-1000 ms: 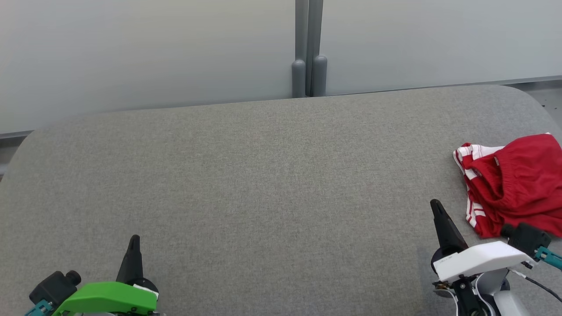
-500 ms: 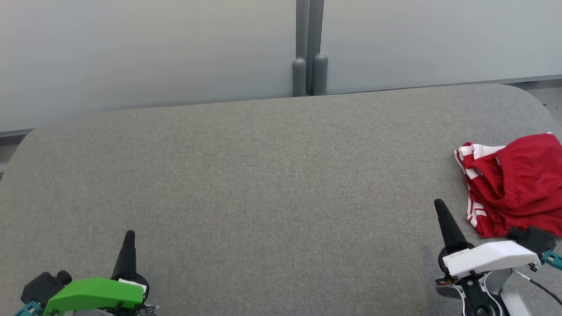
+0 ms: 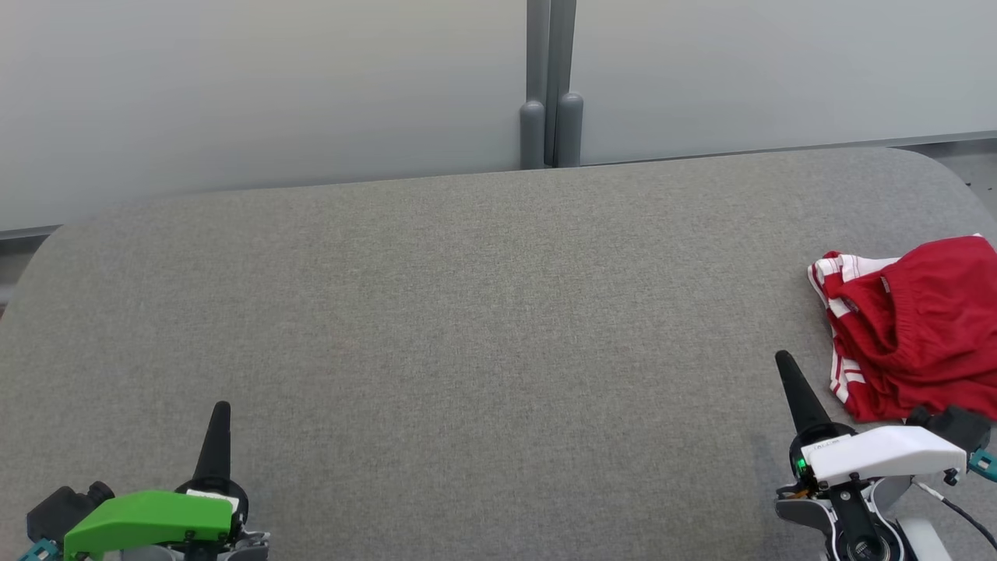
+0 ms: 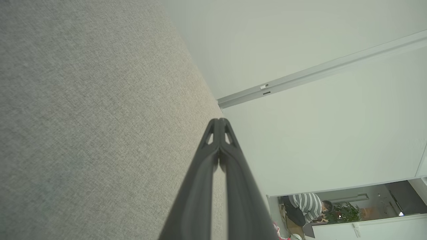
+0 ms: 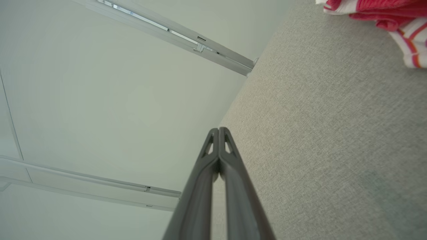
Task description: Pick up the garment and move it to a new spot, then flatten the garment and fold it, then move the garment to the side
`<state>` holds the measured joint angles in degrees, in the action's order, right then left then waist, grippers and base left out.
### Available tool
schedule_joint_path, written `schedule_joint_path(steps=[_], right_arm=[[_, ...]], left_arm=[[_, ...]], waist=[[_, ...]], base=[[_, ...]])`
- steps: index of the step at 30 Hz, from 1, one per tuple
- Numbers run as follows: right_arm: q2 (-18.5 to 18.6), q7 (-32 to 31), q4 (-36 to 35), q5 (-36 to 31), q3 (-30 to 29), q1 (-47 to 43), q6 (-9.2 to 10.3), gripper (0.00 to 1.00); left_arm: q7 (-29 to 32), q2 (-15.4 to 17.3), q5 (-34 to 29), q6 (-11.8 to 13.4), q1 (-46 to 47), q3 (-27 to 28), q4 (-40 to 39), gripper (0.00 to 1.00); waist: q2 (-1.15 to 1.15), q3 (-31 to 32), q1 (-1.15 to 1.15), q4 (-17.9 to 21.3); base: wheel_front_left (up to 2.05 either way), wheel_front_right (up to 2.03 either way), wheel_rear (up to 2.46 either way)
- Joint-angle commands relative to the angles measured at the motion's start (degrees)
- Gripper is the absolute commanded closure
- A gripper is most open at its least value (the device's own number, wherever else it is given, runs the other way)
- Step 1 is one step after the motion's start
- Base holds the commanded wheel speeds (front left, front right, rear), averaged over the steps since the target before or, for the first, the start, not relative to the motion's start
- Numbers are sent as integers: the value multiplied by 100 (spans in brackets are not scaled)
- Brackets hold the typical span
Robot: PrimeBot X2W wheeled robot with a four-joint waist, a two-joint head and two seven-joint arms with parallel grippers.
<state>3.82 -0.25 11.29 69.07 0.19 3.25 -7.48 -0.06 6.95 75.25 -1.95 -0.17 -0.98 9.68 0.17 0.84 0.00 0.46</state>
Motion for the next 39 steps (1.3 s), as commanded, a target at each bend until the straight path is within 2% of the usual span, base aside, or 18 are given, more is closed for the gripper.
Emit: schedule_joint_path(steps=[1,39], right_arm=[[23,-35,-25,163,-33,119,-2,100],[6,-318,94,1942,-223,171,-3,100]], left_arm=[[38,3,133,-56,156,81,-28,100],[550,-249,1440,-459,288,711,79,100]], waist=[[-10,-3,0,-2],[-15,-70,0,-34]], base=[[0,0,0],[0,0,0]])
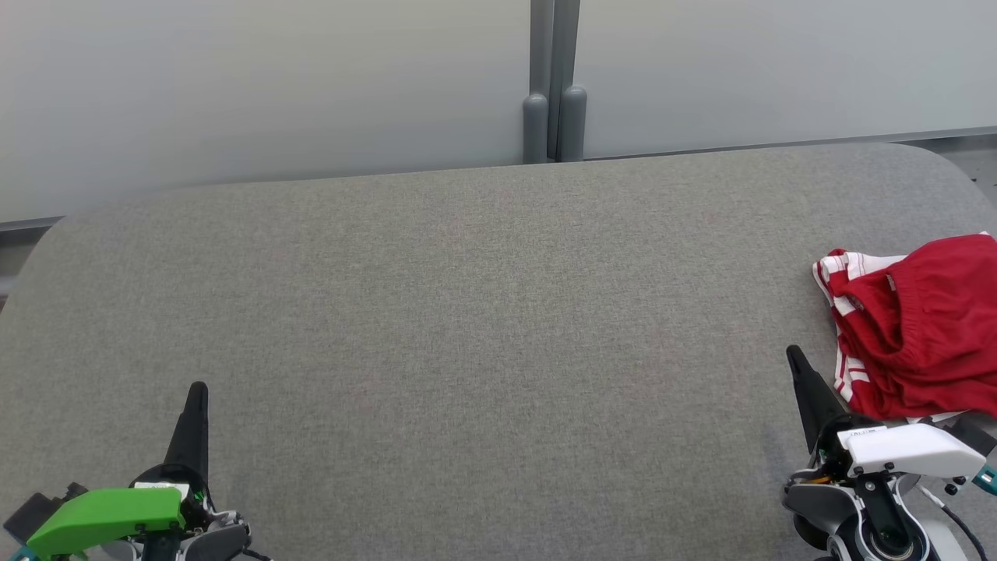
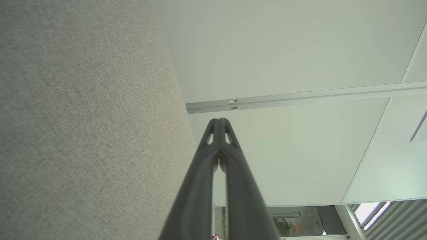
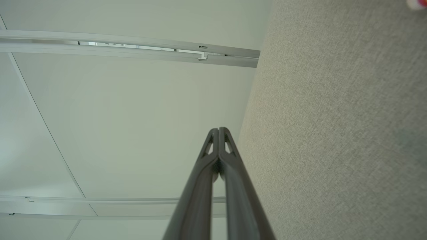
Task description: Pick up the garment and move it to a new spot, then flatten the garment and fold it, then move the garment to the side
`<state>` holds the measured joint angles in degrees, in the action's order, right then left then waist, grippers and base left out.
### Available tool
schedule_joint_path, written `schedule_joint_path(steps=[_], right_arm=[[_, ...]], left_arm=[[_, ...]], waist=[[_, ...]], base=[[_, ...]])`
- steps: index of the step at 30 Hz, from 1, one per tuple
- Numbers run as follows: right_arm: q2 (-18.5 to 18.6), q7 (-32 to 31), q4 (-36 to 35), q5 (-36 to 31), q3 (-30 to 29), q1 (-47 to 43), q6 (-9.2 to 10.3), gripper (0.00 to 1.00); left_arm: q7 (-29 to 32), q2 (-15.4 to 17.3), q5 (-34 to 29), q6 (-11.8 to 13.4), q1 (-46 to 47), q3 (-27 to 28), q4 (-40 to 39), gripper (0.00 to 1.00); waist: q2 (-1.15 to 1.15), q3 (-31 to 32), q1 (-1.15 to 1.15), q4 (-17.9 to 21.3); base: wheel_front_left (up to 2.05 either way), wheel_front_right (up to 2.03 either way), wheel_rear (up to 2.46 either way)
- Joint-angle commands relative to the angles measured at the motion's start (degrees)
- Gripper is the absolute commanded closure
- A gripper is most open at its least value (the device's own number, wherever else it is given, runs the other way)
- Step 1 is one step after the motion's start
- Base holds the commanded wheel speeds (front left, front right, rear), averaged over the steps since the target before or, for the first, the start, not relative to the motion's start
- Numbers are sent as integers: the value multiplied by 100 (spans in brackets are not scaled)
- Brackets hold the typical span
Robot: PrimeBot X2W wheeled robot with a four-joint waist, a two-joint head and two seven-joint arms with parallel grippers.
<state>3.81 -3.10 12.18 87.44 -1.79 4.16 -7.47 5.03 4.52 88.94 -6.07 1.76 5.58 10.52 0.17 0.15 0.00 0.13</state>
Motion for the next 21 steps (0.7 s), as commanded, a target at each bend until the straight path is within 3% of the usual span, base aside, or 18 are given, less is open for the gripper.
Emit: schedule_joint_path(steps=[1,21], right_arm=[[6,-44,7,147,-30,83,-4,100],[-12,-135,41,626,-96,90,-4,100]], left_arm=[[48,-12,107,-59,100,71,-2,100],[199,-92,470,-161,134,257,26,100]], waist=[[-15,-4,0,-2],[-17,-28,0,-14]], base=[[0,0,0],[0,0,0]])
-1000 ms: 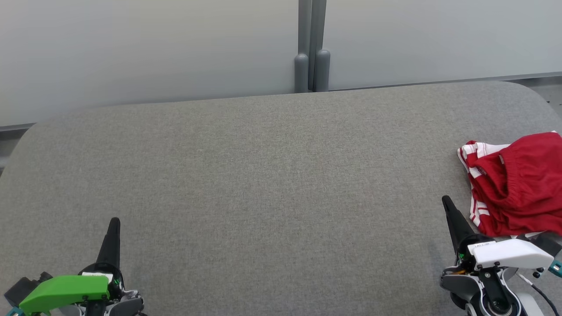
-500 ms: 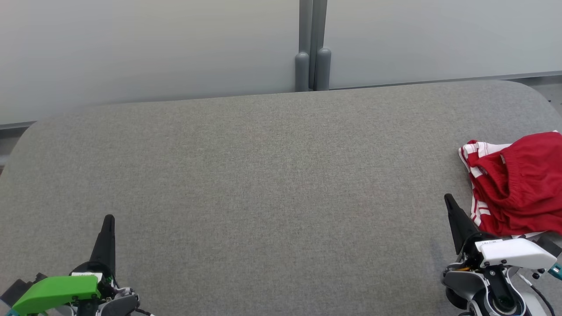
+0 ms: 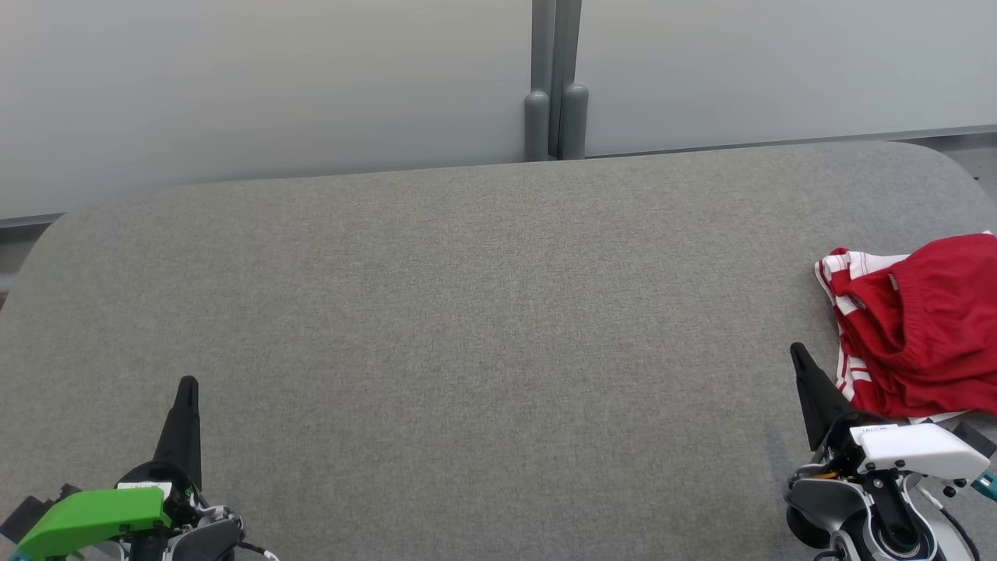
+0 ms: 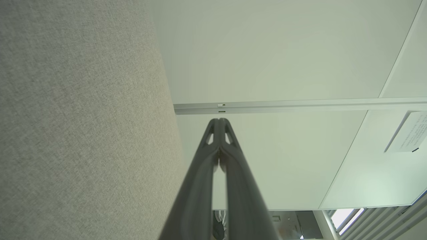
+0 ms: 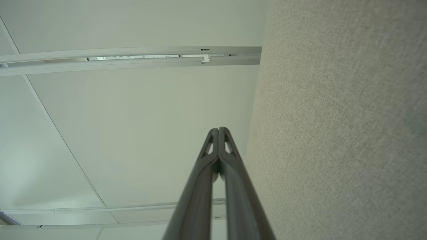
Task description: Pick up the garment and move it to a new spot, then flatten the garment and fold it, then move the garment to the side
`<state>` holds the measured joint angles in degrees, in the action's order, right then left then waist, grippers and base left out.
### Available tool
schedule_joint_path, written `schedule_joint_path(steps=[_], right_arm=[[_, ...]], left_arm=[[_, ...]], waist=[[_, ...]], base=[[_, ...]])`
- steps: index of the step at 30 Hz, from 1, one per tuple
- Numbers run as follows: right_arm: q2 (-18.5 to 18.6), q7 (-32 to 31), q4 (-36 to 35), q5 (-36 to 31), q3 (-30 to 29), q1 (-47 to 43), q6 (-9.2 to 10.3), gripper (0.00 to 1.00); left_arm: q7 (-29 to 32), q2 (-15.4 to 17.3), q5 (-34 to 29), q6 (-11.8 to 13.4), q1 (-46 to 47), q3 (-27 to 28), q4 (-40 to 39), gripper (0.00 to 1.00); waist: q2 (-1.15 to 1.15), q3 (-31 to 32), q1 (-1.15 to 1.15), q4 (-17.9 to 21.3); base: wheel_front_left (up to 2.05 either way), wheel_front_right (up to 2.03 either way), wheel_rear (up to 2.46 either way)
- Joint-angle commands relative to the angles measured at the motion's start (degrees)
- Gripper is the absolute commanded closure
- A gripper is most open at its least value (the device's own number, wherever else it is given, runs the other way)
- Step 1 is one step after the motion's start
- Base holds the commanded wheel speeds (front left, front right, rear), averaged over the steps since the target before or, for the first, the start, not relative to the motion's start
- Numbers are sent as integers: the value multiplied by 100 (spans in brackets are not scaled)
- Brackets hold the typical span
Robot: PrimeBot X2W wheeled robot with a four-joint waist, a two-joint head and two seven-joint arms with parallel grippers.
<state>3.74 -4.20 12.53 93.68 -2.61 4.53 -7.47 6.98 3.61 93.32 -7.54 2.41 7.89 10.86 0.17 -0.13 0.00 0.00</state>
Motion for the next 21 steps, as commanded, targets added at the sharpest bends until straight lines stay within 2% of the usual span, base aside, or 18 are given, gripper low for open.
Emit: schedule_joint_path(steps=[1,21], right_arm=[[-7,-27,6,0,-15,53,-4,100],[-21,-46,7,-31,-41,45,-4,100]], left_arm=[[5,-1,30,-14,69,27,-8,100],[31,-14,-1,-14,73,47,-7,100]], waist=[[-17,0,0,0],[-17,0,0,0]], base=[[0,0,0],[0,0,0]])
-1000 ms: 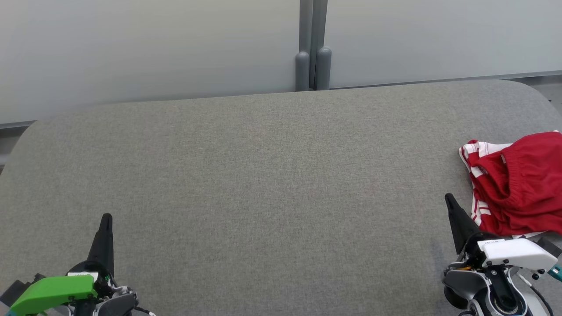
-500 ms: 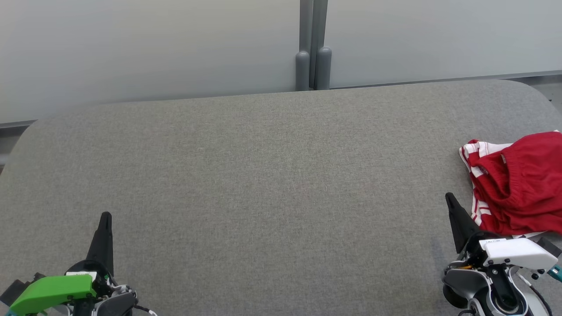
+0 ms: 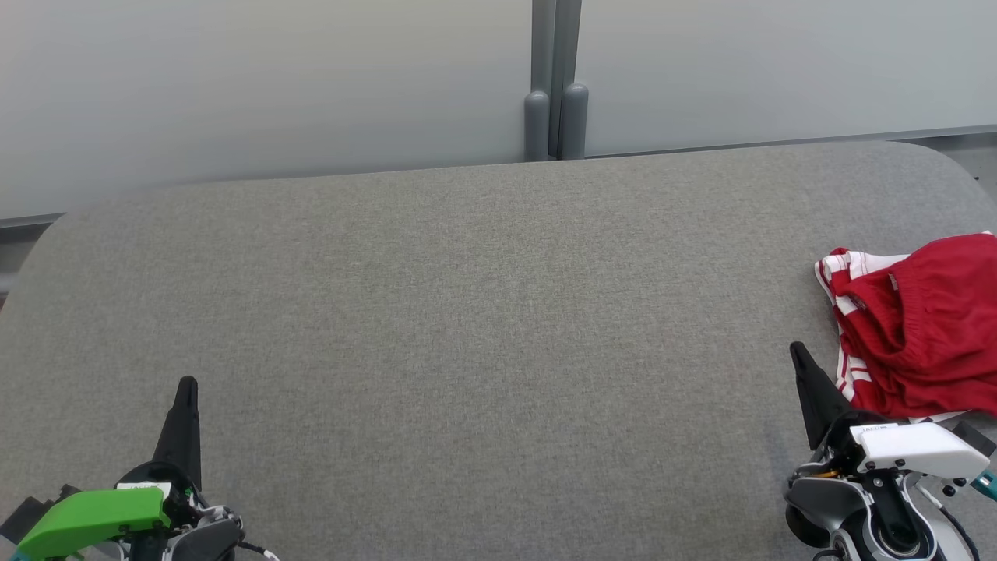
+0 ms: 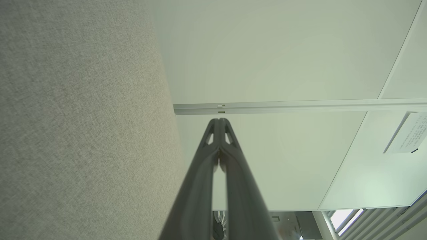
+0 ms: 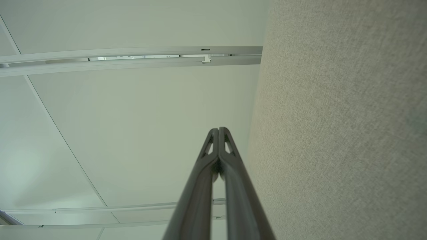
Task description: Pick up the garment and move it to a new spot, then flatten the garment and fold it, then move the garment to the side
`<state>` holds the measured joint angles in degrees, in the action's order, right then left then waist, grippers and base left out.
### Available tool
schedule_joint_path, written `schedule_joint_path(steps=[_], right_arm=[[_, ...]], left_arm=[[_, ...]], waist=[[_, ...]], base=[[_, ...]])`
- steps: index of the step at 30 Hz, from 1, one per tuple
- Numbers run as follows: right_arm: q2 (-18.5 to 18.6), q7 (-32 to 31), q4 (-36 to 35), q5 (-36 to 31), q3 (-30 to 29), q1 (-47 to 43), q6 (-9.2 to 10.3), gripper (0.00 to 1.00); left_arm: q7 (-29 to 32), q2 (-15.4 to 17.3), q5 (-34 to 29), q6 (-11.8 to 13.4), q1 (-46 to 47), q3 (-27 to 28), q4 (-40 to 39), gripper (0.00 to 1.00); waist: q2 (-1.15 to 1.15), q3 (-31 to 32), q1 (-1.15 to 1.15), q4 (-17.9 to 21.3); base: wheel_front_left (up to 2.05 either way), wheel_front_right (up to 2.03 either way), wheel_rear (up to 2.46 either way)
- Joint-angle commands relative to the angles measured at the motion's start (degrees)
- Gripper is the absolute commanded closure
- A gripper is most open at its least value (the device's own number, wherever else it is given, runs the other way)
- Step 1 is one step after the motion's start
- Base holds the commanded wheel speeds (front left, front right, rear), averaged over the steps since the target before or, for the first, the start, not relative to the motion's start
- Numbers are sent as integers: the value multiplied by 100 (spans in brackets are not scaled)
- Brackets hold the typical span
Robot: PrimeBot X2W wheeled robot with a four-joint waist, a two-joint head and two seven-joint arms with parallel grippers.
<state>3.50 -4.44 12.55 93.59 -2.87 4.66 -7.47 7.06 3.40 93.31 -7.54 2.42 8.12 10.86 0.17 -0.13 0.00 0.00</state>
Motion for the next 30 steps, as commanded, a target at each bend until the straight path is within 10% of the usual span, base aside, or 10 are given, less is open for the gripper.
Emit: schedule_joint_path(steps=[1,30], right_arm=[[1,-23,5,-24,-16,32,-4,100],[-18,-43,7,-50,-45,34,-4,100]], left_arm=[[25,6,-2,-14,73,24,-7,100],[46,-12,-26,-14,77,47,-6,100]], waist=[[-17,0,0,0],[-17,0,0,0]], base=[[0,0,0],[0,0,0]])
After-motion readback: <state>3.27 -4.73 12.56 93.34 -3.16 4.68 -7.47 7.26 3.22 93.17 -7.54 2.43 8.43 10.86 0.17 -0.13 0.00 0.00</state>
